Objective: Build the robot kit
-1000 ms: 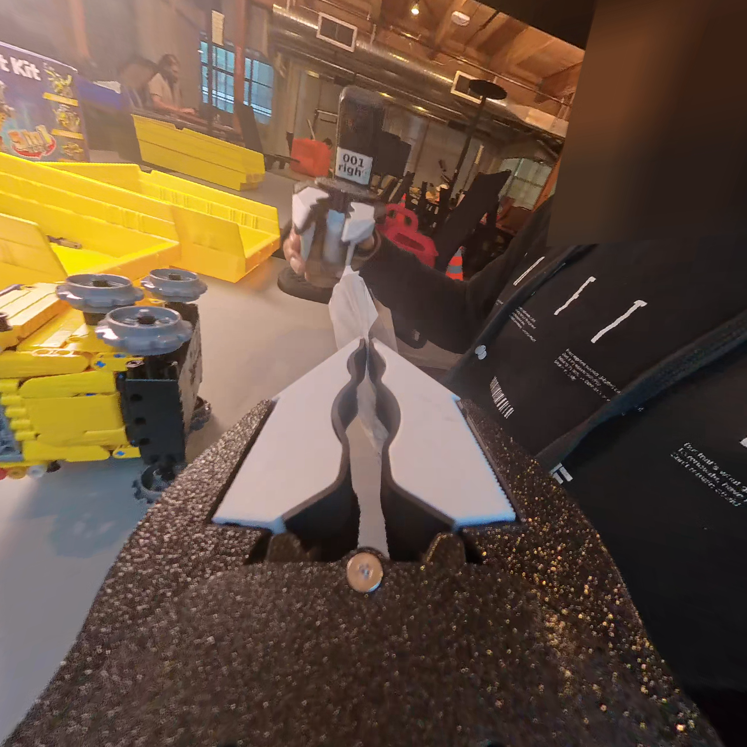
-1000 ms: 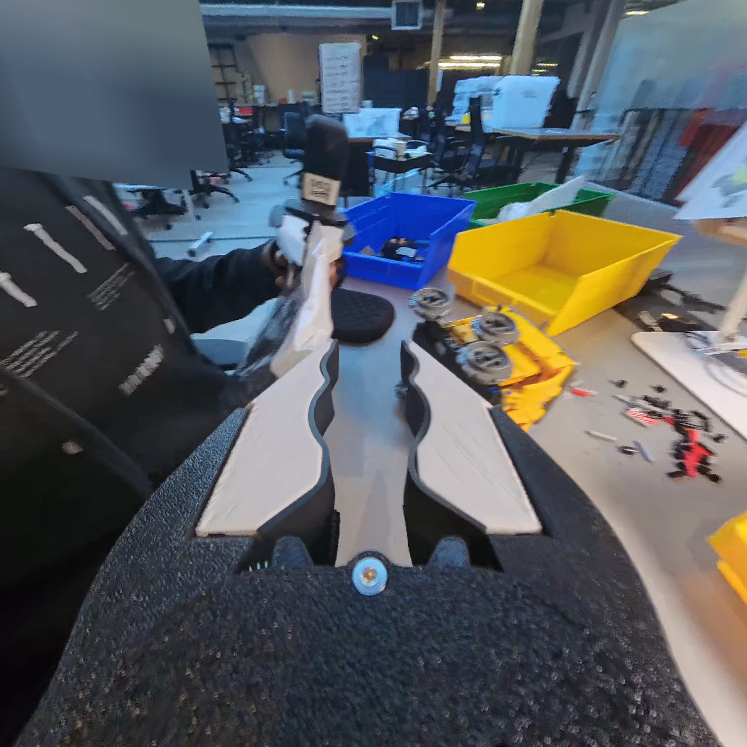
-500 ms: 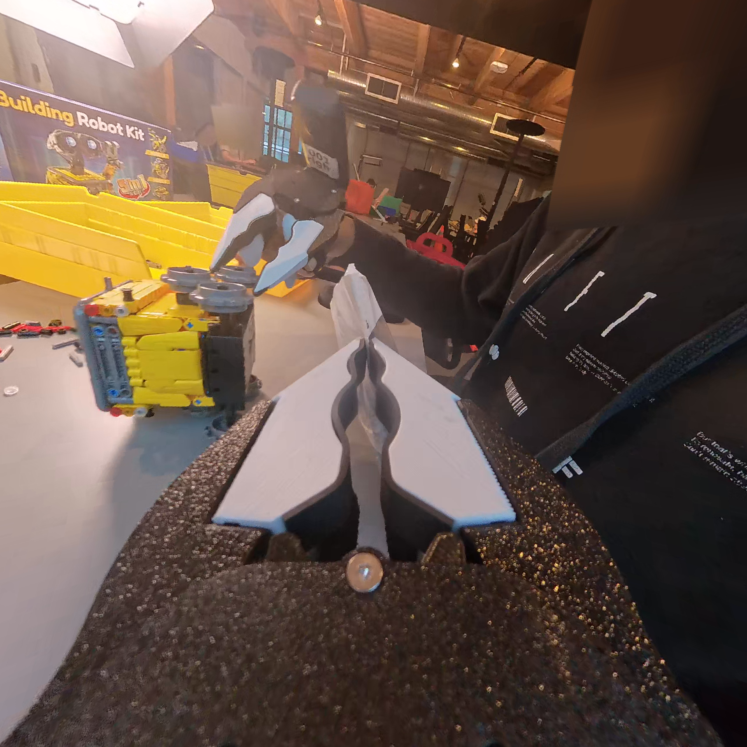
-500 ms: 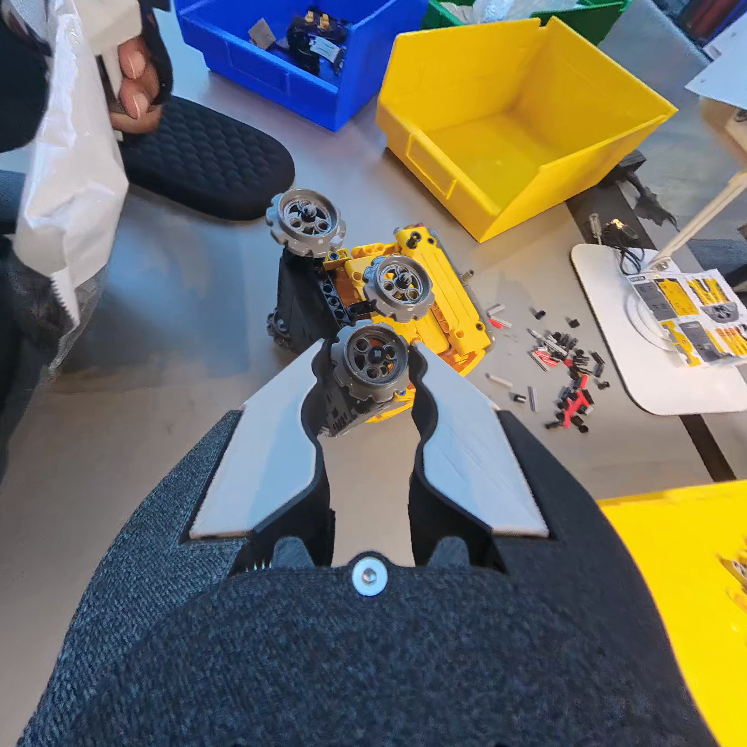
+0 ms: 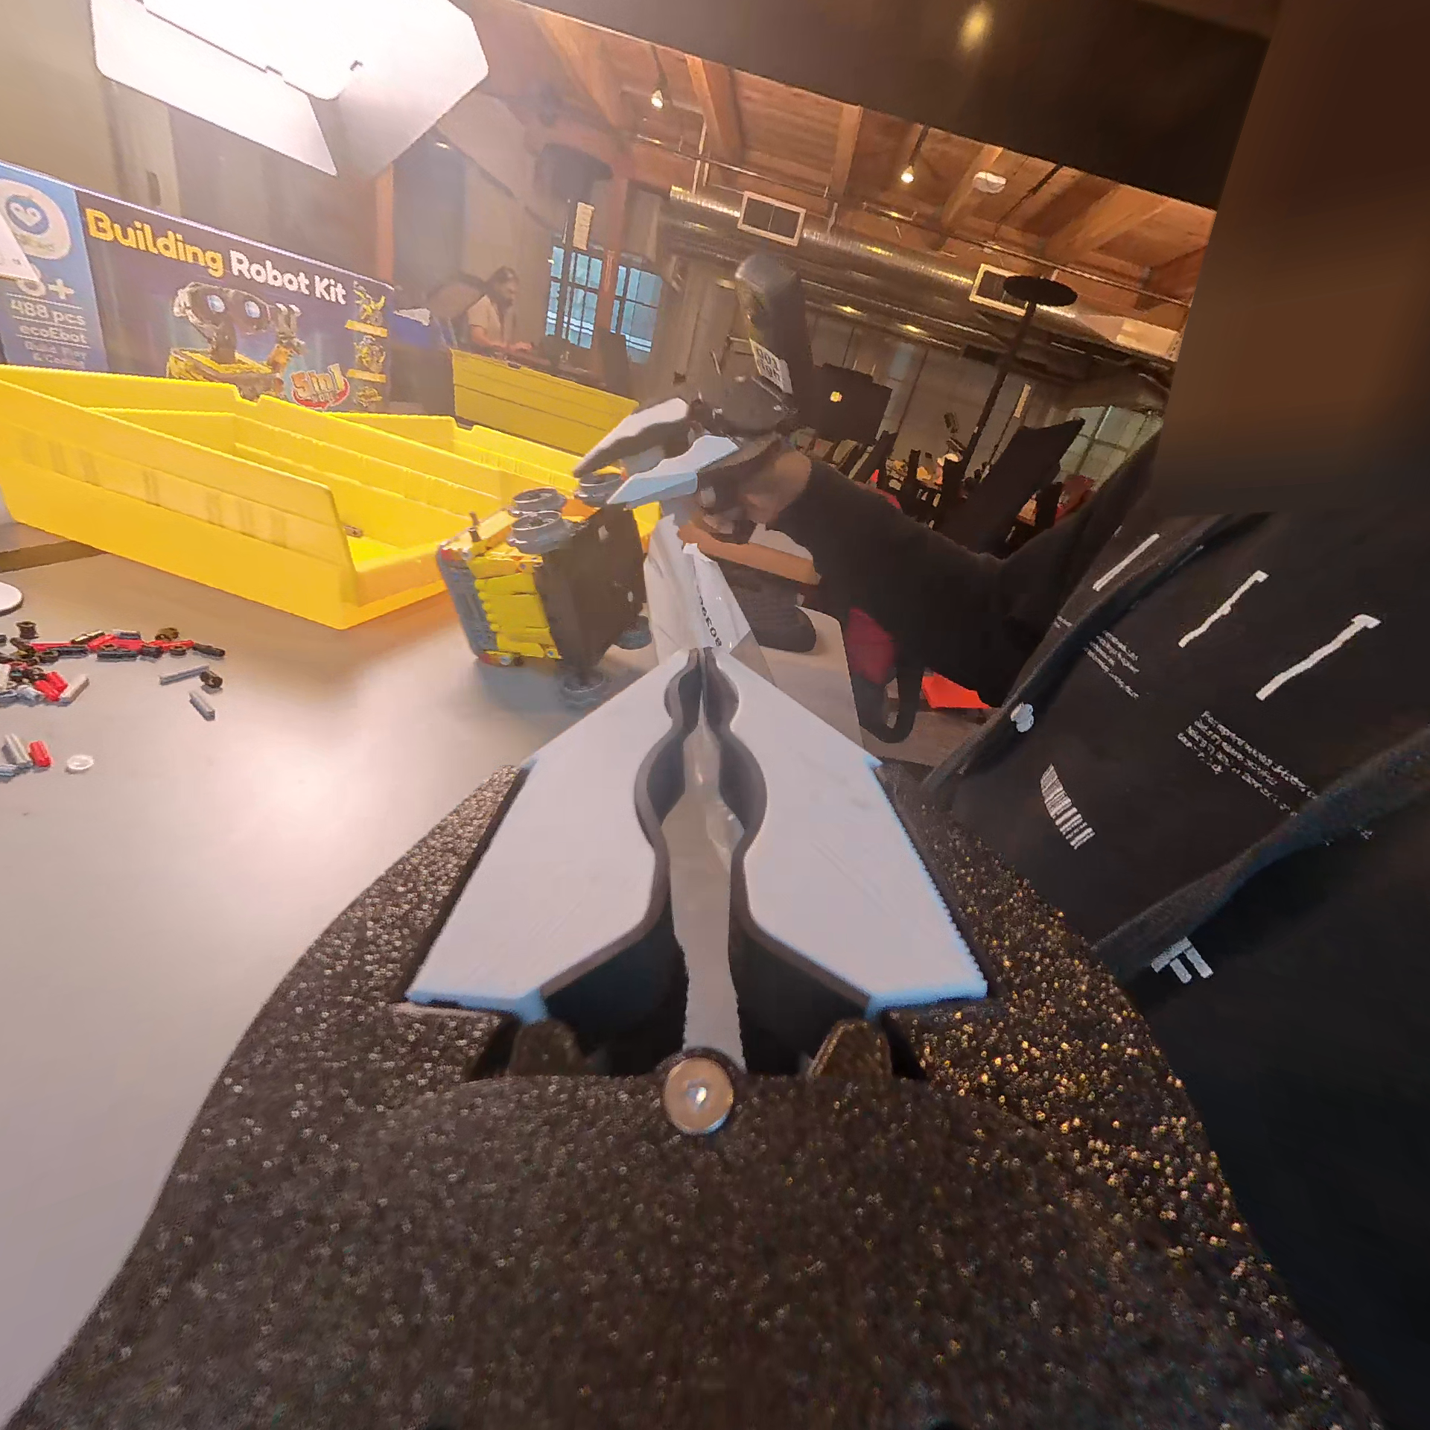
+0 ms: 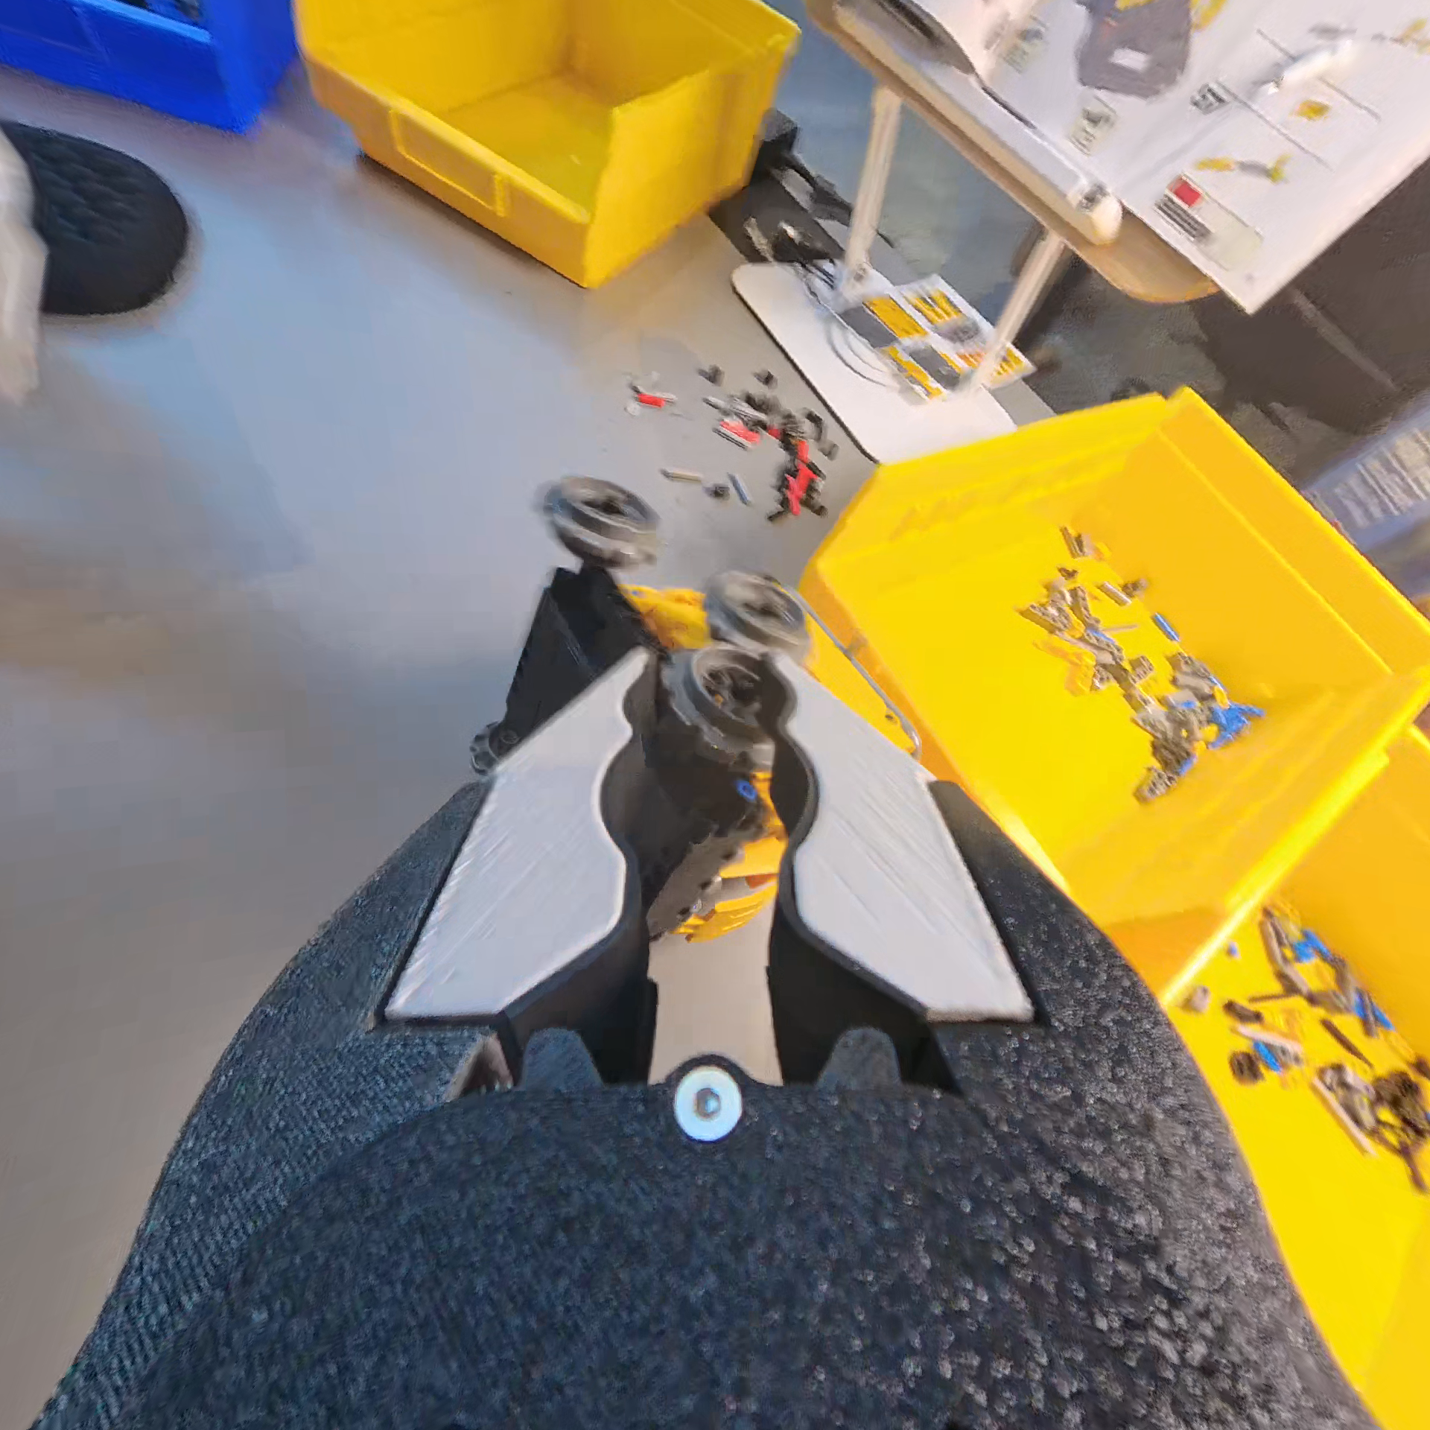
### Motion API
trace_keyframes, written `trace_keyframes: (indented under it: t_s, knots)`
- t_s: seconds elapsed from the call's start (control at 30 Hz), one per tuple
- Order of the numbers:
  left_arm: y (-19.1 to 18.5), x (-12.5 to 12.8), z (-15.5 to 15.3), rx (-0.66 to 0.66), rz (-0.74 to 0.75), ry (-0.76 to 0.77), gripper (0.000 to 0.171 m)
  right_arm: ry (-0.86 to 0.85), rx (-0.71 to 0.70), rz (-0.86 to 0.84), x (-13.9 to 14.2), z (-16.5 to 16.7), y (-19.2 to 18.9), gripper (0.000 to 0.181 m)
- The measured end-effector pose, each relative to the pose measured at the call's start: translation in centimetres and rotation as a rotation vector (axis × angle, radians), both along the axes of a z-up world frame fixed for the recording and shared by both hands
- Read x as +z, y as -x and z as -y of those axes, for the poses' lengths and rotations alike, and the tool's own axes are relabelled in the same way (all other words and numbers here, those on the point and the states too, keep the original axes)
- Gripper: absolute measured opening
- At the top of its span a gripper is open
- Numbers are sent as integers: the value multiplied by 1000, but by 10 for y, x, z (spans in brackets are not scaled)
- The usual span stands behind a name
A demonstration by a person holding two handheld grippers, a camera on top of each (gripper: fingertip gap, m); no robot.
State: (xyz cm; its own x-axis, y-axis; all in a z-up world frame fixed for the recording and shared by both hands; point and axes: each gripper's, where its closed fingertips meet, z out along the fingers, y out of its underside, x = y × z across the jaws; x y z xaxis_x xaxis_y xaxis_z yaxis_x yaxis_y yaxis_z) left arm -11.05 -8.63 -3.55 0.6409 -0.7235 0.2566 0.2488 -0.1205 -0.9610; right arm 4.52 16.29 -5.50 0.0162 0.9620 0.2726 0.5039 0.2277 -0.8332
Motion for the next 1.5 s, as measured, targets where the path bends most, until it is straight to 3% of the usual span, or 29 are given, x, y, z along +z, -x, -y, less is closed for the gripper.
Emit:
trace_keyframes:
  t_s: [0.27,0.67,0.8,0.93,1.03,1.13,1.27,1.33,1.4,1.43,1.5]
  knots:
    - [9,-1,-9,50,41,18,0,-62,-99,-45,-1,-20,-39,26]
    - [4,-5,-10,46,10,31,0,-72,-87,-33,-10,4,-66,33]
    - [3,-4,-13,59,-3,27,0,-91,-94,-87,8,11,-66,43]
    - [5,-8,-20,95,2,43,0,-89,-29,-209,42,42,-45,45]
    - [5,-9,-25,113,26,48,0,12,114,-264,48,92,-13,45]
    - [-1,-5,-25,95,53,0,0,274,315,-270,22,153,22,56]
    - [-2,2,-22,68,115,-48,0,449,340,-236,-32,177,58,76]
    - [-3,3,-20,53,134,-49,0,557,402,-280,-35,196,68,59]
    - [-6,4,-17,18,111,-53,0,517,424,-299,-37,200,74,14]
    - [-2,7,-15,20,78,-62,4,507,451,-308,-34,202,73,1]
    - [20,21,-17,75,8,-66,22,509,473,-300,-31,200,68,0]
